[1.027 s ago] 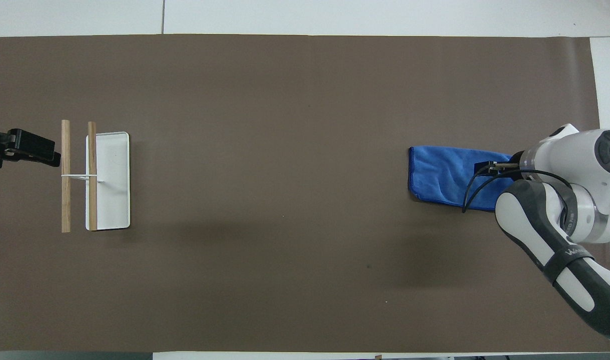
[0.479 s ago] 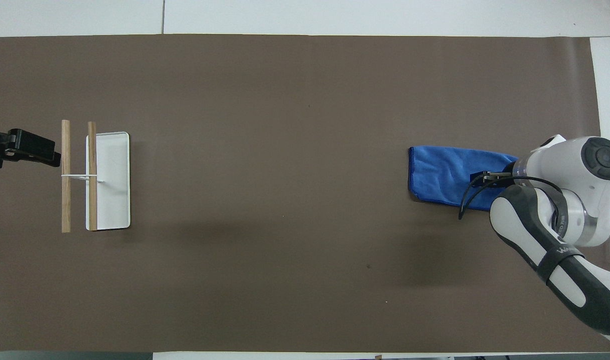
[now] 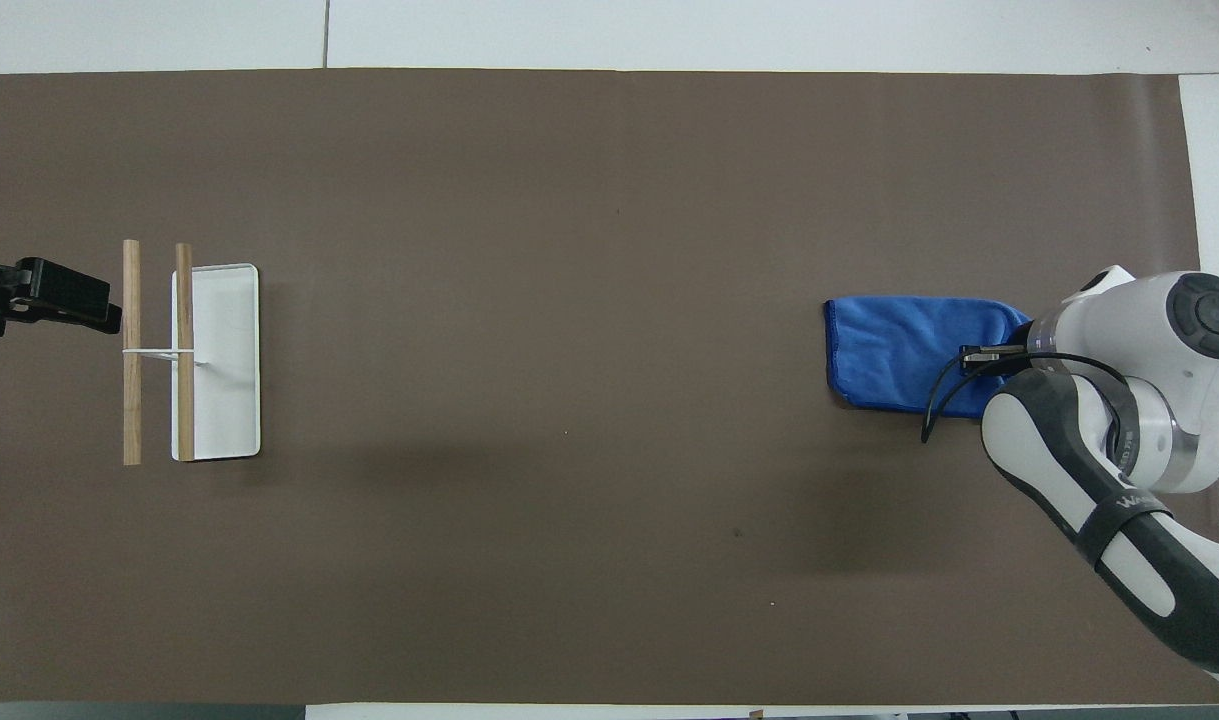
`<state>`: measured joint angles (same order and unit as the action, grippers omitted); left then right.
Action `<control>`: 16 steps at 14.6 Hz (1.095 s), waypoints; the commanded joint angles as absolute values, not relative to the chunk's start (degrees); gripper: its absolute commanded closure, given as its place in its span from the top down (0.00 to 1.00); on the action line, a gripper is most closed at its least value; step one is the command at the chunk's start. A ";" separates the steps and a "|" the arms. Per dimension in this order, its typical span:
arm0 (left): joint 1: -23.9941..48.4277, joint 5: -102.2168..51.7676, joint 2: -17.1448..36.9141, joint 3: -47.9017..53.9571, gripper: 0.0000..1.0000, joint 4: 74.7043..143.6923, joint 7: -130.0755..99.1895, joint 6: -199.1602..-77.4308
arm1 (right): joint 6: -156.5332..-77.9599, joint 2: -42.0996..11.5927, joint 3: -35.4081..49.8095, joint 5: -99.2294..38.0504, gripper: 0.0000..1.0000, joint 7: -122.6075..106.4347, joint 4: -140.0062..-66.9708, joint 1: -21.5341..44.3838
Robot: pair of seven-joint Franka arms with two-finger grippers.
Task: Right arm passes towel to left arm to hang
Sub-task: 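Reach the right gripper down and grasp the blue towel's near end, then lift the blue towel with the right gripper while the left gripper approaches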
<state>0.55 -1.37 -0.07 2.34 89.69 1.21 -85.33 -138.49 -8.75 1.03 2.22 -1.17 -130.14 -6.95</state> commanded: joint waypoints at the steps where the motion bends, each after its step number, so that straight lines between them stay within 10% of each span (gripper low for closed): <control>1: -0.09 -0.62 -1.14 3.08 1.00 90.62 0.62 -85.08 | -132.13 -8.88 1.58 1.32 0.00 -2.90 -126.06 -7.21; 9: -0.09 -0.62 -1.14 3.08 1.00 90.62 0.62 -85.08 | -111.55 -6.15 3.69 -3.14 0.00 -2.11 -109.44 0.00; 16: 0.26 -0.62 -1.49 3.25 1.00 90.79 1.05 -82.99 | -114.84 -5.36 13.87 -26.77 0.00 9.30 -105.64 0.09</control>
